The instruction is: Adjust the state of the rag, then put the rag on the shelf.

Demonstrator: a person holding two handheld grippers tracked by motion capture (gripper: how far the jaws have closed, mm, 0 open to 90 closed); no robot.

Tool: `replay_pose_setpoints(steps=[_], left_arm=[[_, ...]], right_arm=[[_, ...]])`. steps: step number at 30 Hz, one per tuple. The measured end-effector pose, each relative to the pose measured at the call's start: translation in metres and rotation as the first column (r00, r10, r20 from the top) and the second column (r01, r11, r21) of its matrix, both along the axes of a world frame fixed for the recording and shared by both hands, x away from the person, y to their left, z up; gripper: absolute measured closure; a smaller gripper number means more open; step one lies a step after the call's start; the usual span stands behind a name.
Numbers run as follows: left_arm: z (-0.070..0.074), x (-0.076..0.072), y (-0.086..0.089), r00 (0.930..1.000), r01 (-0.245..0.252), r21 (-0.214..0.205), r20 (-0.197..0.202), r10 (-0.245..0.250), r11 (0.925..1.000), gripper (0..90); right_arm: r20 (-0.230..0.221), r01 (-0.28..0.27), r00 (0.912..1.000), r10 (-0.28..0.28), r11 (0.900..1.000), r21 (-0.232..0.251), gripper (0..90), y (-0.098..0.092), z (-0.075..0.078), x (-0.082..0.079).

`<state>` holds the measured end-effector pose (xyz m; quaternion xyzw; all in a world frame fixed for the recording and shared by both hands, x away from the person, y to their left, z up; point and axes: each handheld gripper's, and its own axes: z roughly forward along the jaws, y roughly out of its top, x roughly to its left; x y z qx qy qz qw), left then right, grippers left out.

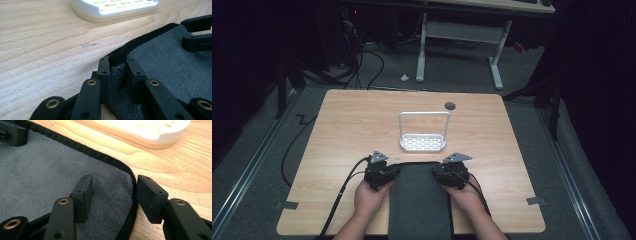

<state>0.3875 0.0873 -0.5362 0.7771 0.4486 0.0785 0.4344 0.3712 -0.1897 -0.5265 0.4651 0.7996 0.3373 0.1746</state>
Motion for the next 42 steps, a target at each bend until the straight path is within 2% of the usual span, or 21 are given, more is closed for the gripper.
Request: replay_pose_setpoints(steps=[6, 9, 14, 22, 30, 32, 38, 42], left_arm=[[0.000, 0.000, 0.000, 1.0000, 0.001, -0.004, -0.002, -0.001, 1.0000, 74.9], [0.000, 0.000, 0.001, 1.0000, 0.003, -0.006, -0.004, -0.003, 1.0000, 75.0], [0.000, 0.000, 0.001, 1.0000, 0.005, -0.009, -0.006, -0.005, 0.9999, 75.3], [0.000, -0.001, 0.004, 0.9999, 0.009, -0.035, -0.005, -0.009, 0.9993, 79.1], [0.003, -0.007, 0.006, 0.9984, 0.012, -0.047, 0.056, -0.010, 0.9988, 83.0], [0.004, -0.007, 0.006, 0.9981, 0.016, -0.051, 0.060, -0.013, 0.9986, 83.5], [0.008, -0.009, 0.007, 0.9978, 0.008, -0.059, 0.066, -0.004, 0.9982, 83.7], [0.015, -0.012, 0.005, 0.9943, 0.003, -0.072, 0.107, 0.004, 0.9974, 83.9]], right_arm=[[-0.001, -0.022, 0.9997, 0.023, 0.9991, 0.035, 74.5, 0.005, -0.001, -0.005], [0.002, -0.032, 0.9995, 0.031, 0.9985, 0.044, 77.1, 0.004, -0.002, -0.006], [0.015, -0.036, 0.9993, 0.035, 0.9988, 0.033, 77.9, 0.005, -0.001, -0.008], [0.096, -0.024, 0.9952, 0.021, 0.9989, 0.039, 77.9, 0.004, 0.005, -0.020], [0.118, -0.026, 0.9928, 0.021, 0.9987, 0.044, 78.1, 0.005, 0.006, -0.021], [0.127, -0.031, 0.9916, 0.026, 0.9989, 0.036, 78.2, 0.006, 0.006, -0.021], [0.136, -0.028, 0.9905, 0.020, 0.9982, 0.053, 78.2, 0.005, 0.009, -0.023], [0.152, -0.029, 0.9881, 0.021, 0.9983, 0.051, 78.2, 0.005, 0.013, -0.023]])
